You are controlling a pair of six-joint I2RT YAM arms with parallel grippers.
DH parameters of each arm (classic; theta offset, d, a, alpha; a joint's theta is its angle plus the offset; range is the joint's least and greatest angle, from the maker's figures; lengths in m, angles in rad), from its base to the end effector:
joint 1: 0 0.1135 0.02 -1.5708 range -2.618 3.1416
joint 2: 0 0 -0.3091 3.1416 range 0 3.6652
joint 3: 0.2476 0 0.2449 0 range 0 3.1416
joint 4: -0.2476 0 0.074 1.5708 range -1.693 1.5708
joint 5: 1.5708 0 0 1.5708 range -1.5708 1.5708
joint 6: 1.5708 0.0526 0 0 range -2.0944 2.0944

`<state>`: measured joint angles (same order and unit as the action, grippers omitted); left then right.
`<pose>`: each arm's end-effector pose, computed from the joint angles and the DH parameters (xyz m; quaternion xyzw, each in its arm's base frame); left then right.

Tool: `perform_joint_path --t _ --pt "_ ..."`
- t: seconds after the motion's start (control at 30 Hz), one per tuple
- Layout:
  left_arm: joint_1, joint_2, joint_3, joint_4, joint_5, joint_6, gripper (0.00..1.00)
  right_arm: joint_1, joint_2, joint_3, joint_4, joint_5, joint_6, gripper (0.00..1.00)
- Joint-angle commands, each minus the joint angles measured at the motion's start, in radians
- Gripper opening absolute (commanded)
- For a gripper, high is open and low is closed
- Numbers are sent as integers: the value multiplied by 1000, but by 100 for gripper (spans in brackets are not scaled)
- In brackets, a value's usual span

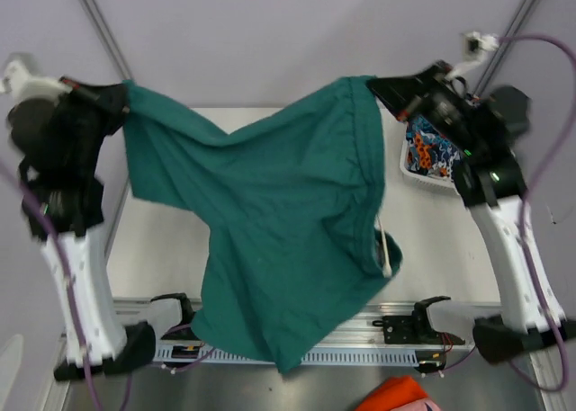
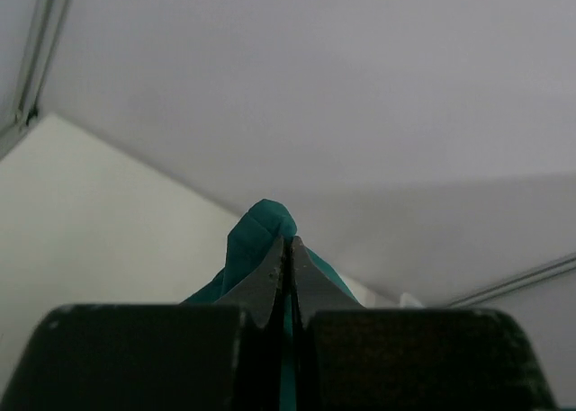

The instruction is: Fold and stack the shorts

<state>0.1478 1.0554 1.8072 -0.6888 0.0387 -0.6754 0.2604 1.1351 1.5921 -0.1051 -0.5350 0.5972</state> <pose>0.1253 0.0166 0.5964 -0.2609 0.6328 -0.2028 0.7002 0.1748 0.0743 0.5935 -0.1211 0.5806 0.4664 0.6563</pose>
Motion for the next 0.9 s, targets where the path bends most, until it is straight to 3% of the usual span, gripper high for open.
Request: perform_joint_path --t 0.0,0.17,0.23,0.3,0.37,0.5,0.67,0.87 --pt "10 106 19 73 92 -55 0 -10 145 104 45 3 44 0" --pt "12 271 292 19 93 -32 0 -10 363 482 -53 -94 38 0" --pt "19 317 436 -47 99 -20 0 -10 403 567 -93 -108 32 0" --pt "21 327 458 -70 105 -10 0 -10 417 614 -100 -135 33 0" --pt "22 289 390 -45 104 -7 0 -7 394 588 -88 -143 39 0" --pt "22 108 187 15 78 8 0 -3 248 384 -16 -152 64 0" --pt "22 -52 74 -17 26 33 0 28 68 203 -14 -161 73 0" --pt "21 -110 191 -112 -28 51 0 37 -92 179 -125 -135 76 0"
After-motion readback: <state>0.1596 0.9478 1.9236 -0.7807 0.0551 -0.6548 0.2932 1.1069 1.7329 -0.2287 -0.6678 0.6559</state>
